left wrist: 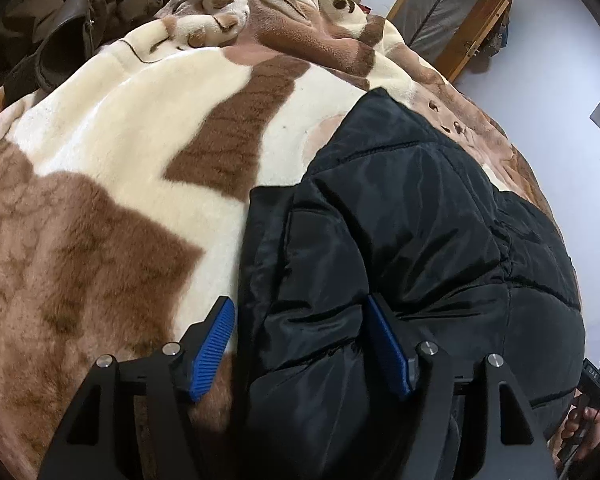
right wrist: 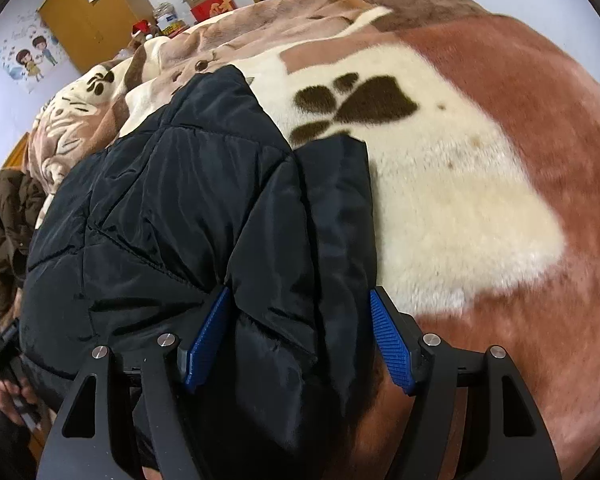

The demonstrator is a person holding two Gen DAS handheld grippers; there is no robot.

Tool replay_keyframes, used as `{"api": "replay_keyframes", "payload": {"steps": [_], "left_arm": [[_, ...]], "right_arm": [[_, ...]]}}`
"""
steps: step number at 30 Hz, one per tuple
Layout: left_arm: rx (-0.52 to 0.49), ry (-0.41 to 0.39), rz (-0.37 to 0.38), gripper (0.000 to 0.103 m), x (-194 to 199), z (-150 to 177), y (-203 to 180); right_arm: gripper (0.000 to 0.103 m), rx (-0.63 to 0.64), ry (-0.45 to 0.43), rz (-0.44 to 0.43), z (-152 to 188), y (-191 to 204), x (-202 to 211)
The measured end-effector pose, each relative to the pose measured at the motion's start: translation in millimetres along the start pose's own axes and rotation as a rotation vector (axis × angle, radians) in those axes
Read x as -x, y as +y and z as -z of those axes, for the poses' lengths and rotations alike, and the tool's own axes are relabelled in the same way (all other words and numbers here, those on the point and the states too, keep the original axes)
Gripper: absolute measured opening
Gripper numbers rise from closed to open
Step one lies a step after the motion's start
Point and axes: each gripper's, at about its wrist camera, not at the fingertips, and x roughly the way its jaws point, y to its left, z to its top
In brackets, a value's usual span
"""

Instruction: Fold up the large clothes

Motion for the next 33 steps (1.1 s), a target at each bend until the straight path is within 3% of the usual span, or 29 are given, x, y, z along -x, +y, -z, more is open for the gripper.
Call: {"api": "replay_keyframes", "payload": {"steps": [7, 12, 18, 26, 28, 31, 33], "left_arm": [[0.007, 0.030, 0.026, 0.081, -19.5, -11.2, 0.7], [0.029, 0.033, 0.045, 0.082, -24.8, -13.7, 0.6], [0.061, 0.039, 0.095, 0.080, -21.9, -0.7, 5.9], [0.051, 0.105, 0.110, 0.086, -50.0, -23.8, -8.3], [0.039, 0.113, 0.108, 0.086, -52.6, -24.9, -12.1], [0.016, 0.106, 0.124, 0.070, -47.9, -25.3, -18.3], [-0.007, 0.098, 0.112, 0.049, -43.7, -29.9, -26.0]], "right_arm": [[0.072, -0.007, 0.022, -0.045, -10.3, -2.3, -16.8], [0.074, -0.036, 0.038, -0.092, -16.6, -6.5, -27.7], [0.067, -0.026, 0.045, -0.131, -7.5, -12.8, -18.8], [0.067, -0.039, 0.081, -0.157, -22.1, -10.7, -37.6], [0.062, -0.026, 0.081, -0.155, -22.6, -7.7, -37.8], [0.049, -0.009, 0.080, -0.149, -23.2, -2.5, -34.9], [0.041, 0.009, 0.075, -0.138, -23.0, 0.5, -27.8]]}}
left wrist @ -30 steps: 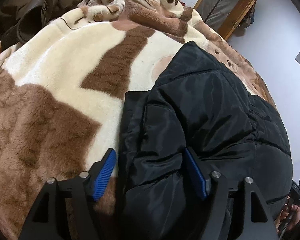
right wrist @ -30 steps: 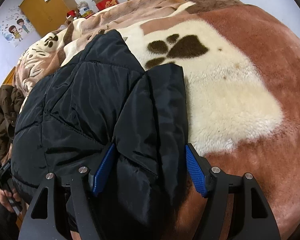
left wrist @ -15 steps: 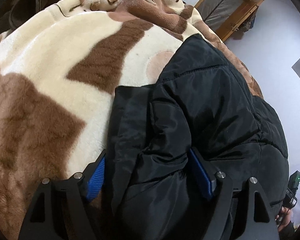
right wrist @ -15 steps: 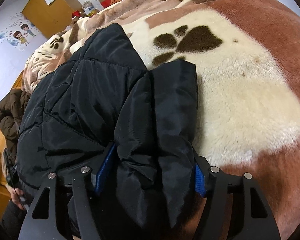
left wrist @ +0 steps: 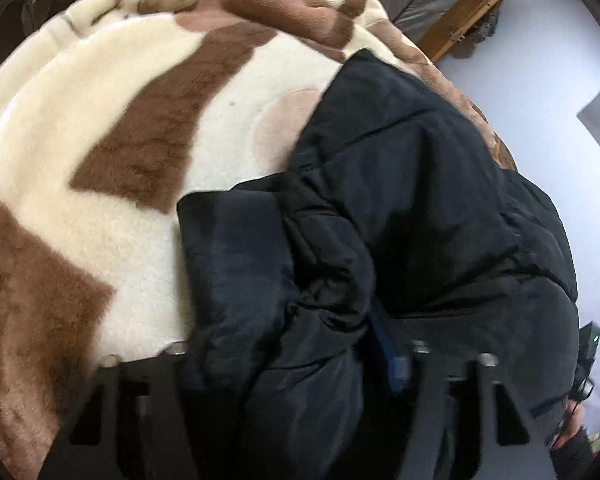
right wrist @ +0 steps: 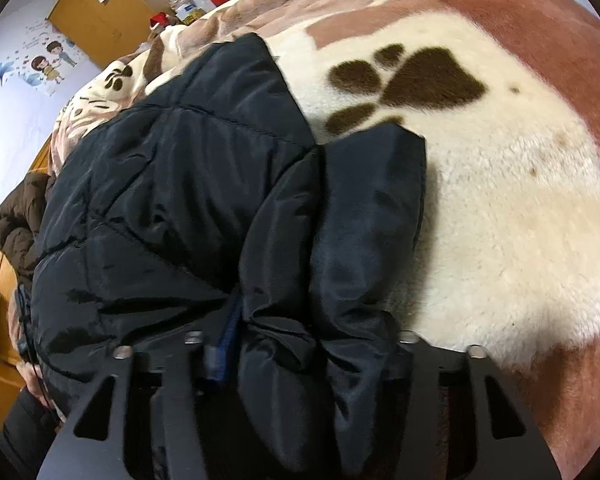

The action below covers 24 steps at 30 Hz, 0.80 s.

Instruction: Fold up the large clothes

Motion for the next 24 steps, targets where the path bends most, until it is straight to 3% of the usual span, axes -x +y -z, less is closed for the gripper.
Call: {"api": "replay_keyframes", "payload": {"steps": [1, 4, 8, 15, 24], "left_arm": [[-0.008, -0.005, -0.010, 0.041, 5.2, -0.7, -4.3], [-0.045, -0.024, -0.046, 0.029, 22.0, -1.1, -13.7], [-0.069, -0.094, -0.038, 0.027, 63.2, -2.1, -27.7], [-0.117, -0.178, -0.005, 0.027, 123.1, -8.7, -53.3], [-0.147, -0.253, -0.005, 0.027, 169.3, -33.6, -54.8]], "right_arm": [[0.037, 0.002, -0.001, 0.005, -0.7, 1.7, 2.5], [0.028, 0.024, -0.012, 0.028, -2.7, 11.4, 19.2], [0.023, 0.067, -0.065, 0.037, -5.5, 27.7, 53.6], [0.022, 0.100, -0.130, 0.008, -7.4, 47.1, 102.6], [0.022, 0.128, -0.193, -0.030, -21.4, 84.9, 123.1]]}}
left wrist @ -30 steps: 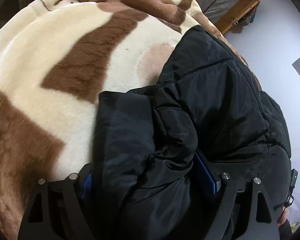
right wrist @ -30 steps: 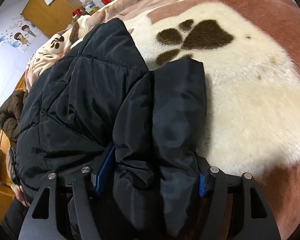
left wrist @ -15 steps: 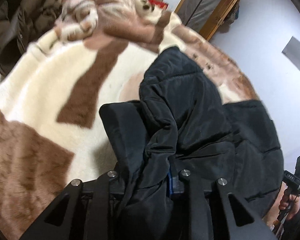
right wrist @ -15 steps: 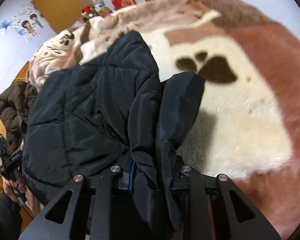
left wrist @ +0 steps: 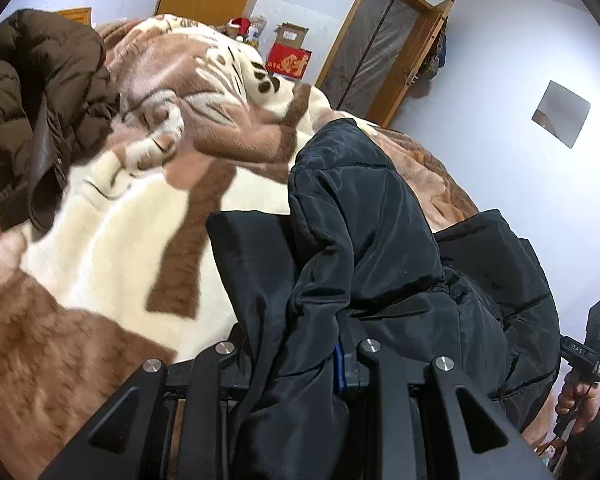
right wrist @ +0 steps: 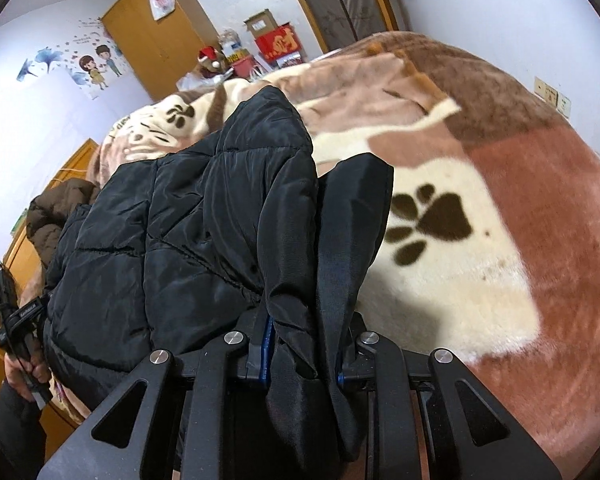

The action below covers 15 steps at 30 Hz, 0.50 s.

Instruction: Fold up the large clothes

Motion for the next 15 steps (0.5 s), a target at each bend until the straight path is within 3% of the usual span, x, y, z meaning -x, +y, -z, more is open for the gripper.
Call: {"api": "replay_keyframes", "payload": {"steps": [7, 15], "left_arm": [[-0.015, -0.035, -0.039, 0.027, 1.9, -34.2, 30.3], [-0.014, -0.043, -0.070, 0.027, -32.5, -59.5, 71.4]], "right_arm": [[0.022, 0.008, -0.011, -0.032, -23.0, 35.9, -37.6], [0.023, -0.008, 0.006, -0.064, -36.5, 54.3, -101.3]]}}
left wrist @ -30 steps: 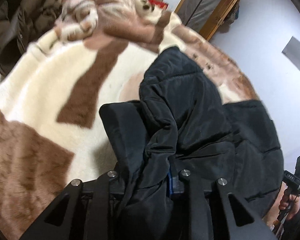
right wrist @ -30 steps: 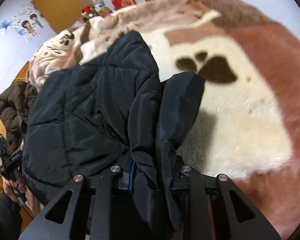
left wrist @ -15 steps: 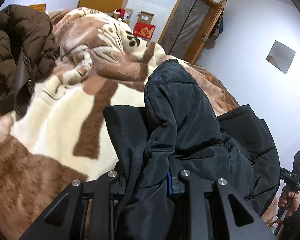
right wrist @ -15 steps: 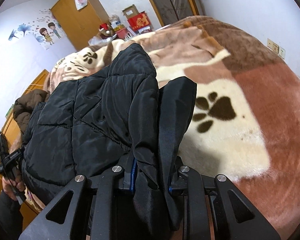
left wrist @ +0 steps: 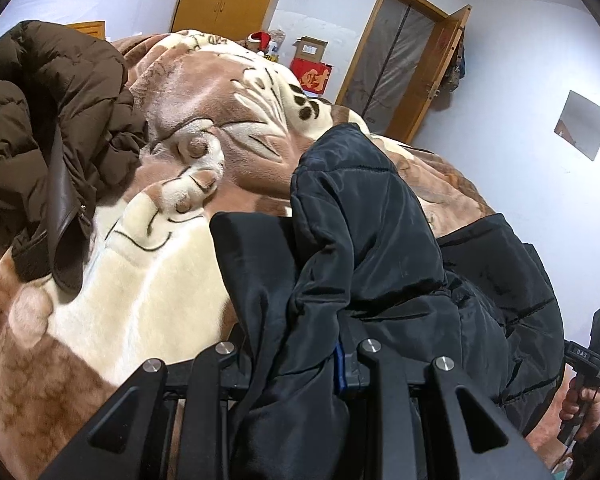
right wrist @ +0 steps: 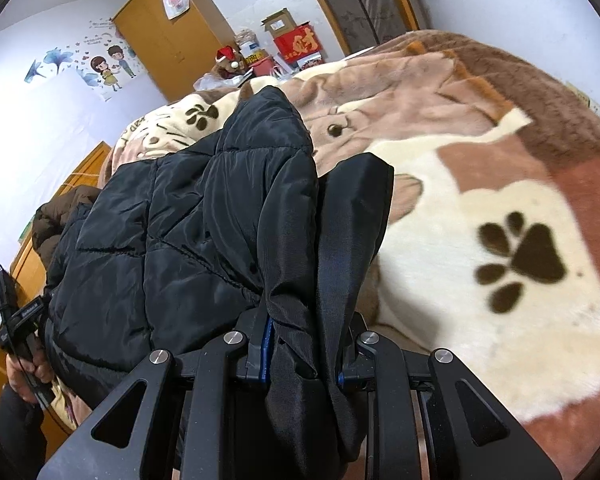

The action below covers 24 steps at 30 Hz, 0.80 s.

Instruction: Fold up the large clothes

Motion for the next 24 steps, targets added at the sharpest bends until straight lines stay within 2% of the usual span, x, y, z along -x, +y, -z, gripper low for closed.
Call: {"api": "replay_keyframes", "payload": {"steps": [5, 9, 13, 17, 19, 24], "left_arm": [[0.004, 0.029, -0.006, 0.027, -43.4, 7.3, 15.6], [0.049, 0.086, -0.035, 0.028, -82.5, 28.9, 39.4], [0.114, 0.123, -0.048, 0.035, -104.2, 54.0, 62.7], [0.159, 0.127, -0.069, 0.049, -105.7, 62.0, 70.8], [0.181, 0.133, -0.070, 0.053, -100.3, 60.9, 73.8], [0.179, 0.113, -0.109, 0.053, -72.9, 55.2, 76.0]], "right_arm": [[0.023, -0.006, 0.031, 0.016, 2.4, -7.8, -34.6], [0.024, -0.008, 0.074, 0.040, 11.4, -18.0, -62.2], [0.032, -0.032, 0.112, 0.047, 19.7, -32.4, -77.5], [0.047, -0.062, 0.140, 0.051, 22.6, -41.3, -80.1], [0.049, -0.074, 0.146, 0.053, 22.1, -42.8, -75.7], [0.053, -0.073, 0.124, 0.076, 16.6, -37.5, -51.7]]}}
